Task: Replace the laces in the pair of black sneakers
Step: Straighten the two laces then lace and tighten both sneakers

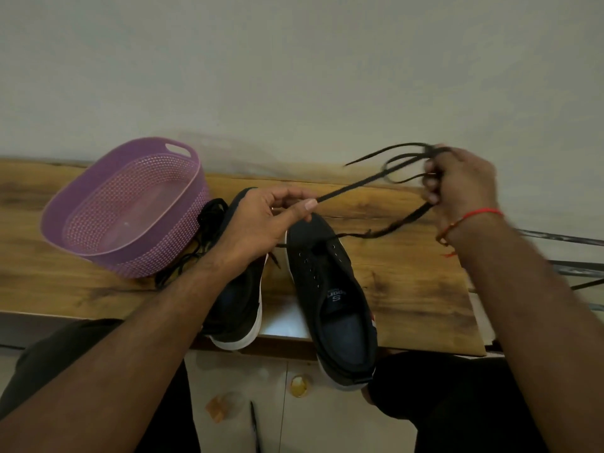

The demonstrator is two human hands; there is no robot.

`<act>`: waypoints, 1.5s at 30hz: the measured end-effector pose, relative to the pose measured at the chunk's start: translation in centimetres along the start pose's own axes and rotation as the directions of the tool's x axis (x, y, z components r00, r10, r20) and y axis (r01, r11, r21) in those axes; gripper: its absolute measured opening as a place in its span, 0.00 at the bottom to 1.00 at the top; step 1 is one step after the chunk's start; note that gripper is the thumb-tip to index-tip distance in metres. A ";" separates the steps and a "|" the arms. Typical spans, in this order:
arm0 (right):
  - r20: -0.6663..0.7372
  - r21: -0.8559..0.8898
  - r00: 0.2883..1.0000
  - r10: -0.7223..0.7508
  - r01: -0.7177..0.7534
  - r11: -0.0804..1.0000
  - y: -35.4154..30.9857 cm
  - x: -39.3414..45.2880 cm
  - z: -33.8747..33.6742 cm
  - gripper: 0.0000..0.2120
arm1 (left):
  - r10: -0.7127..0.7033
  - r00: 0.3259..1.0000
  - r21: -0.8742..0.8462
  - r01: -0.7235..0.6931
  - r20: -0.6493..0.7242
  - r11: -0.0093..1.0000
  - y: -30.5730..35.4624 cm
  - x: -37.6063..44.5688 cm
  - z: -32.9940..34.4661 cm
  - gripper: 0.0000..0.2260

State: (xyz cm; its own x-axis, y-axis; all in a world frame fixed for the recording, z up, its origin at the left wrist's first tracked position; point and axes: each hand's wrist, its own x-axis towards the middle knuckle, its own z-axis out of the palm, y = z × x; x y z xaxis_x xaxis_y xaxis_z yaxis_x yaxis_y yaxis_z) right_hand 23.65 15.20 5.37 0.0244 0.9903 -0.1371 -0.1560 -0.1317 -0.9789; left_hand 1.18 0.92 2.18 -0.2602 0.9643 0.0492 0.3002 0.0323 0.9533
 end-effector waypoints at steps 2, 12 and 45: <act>-0.083 0.061 0.996 0.022 -0.017 0.998 0.0 0.8 -1.4 0.08 | -0.028 0.999 0.094 0.024 0.036 0.995 -0.3 -0.1 -0.5 0.10; 0.189 -0.616 0.981 -0.052 0.160 0.771 0.9 0.7 -0.9 0.23 | -0.102 0.982 -0.217 0.066 -0.156 0.974 -0.8 -0.1 -1.0 0.08; 0.260 -0.083 0.961 0.089 -0.069 0.994 0.5 -0.2 0.3 0.14 | -0.162 0.983 -0.576 0.183 0.088 0.797 0.8 0.5 -0.4 0.05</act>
State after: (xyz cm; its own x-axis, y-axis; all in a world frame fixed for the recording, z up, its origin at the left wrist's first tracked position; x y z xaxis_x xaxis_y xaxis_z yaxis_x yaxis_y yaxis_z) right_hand 23.26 14.95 4.94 -0.2472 0.9522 -0.1795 -0.0744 -0.2034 -0.9763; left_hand 0.89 1.32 3.05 -0.2236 0.9657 -0.1321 -0.3371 0.0506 0.9401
